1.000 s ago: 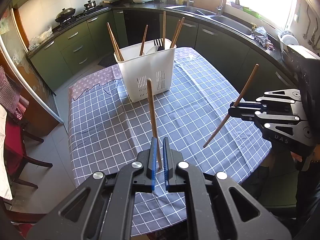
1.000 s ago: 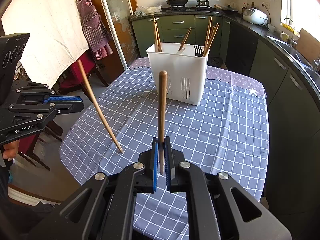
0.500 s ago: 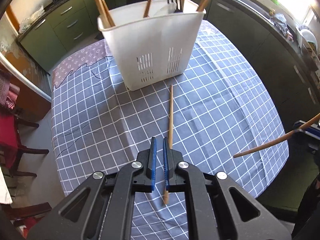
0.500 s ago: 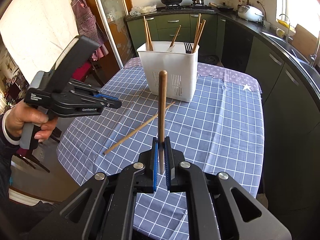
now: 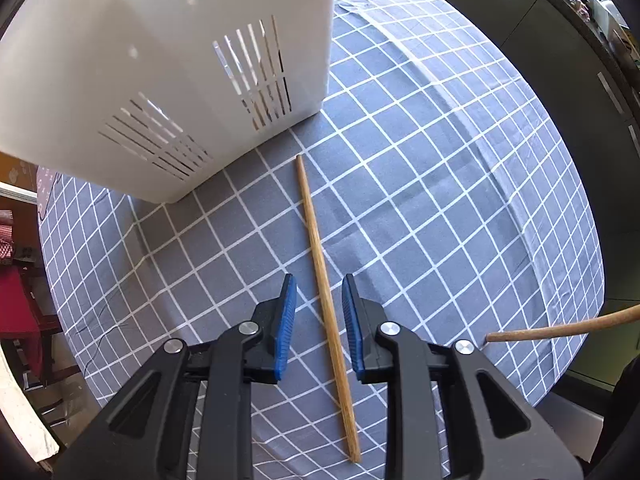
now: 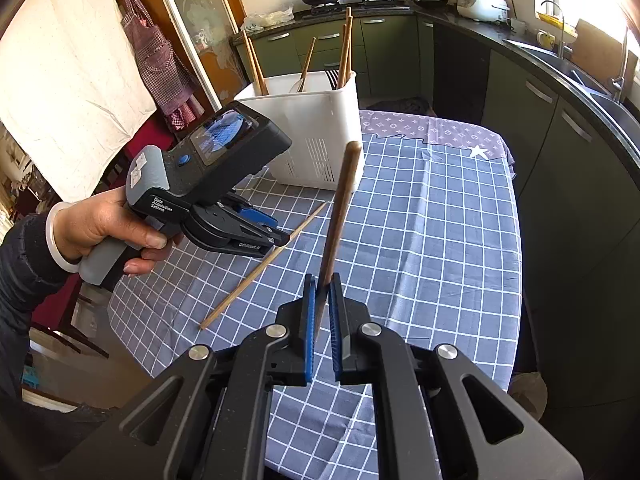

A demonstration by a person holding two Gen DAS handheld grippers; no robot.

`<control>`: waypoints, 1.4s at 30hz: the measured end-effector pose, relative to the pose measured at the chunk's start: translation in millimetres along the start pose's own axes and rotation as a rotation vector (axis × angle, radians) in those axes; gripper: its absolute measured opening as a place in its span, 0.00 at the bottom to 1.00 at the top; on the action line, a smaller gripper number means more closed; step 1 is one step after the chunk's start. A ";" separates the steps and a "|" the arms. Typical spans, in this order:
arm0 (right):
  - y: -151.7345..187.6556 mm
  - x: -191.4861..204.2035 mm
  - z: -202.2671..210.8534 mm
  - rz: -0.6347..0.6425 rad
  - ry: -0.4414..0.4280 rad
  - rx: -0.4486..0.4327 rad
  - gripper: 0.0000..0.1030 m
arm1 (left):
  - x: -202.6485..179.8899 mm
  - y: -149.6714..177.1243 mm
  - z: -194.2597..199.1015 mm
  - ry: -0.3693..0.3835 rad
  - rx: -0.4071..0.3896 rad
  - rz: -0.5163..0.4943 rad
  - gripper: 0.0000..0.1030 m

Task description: Organize utensils

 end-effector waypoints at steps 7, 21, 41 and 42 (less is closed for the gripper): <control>-1.6 0.2 -1.7 0.000 -0.012 -0.004 0.07 | -0.6 -7.0 -17.2 -0.028 0.037 0.030 0.22; -1.8 3.4 -1.3 0.004 -0.011 0.003 0.07 | -2.9 -2.2 -16.8 -0.027 0.041 0.070 0.06; 0.9 0.4 -13.6 -0.006 0.001 0.024 0.07 | 22.4 77.8 132.7 0.024 -0.259 0.040 0.06; 0.9 -0.1 -13.8 -0.008 0.001 0.024 0.07 | 23.1 80.7 135.4 0.023 -0.263 0.038 0.06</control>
Point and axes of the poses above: each gripper's, at about its wrist camera, not at the fingertips, and z roughly against the way its jaws point, x to its left, y to its underside, the point moved 6 cm from there along -z, roughly the way its jaws point, and after that the axes turned 9 degrees about z, right-handed, at the moved point
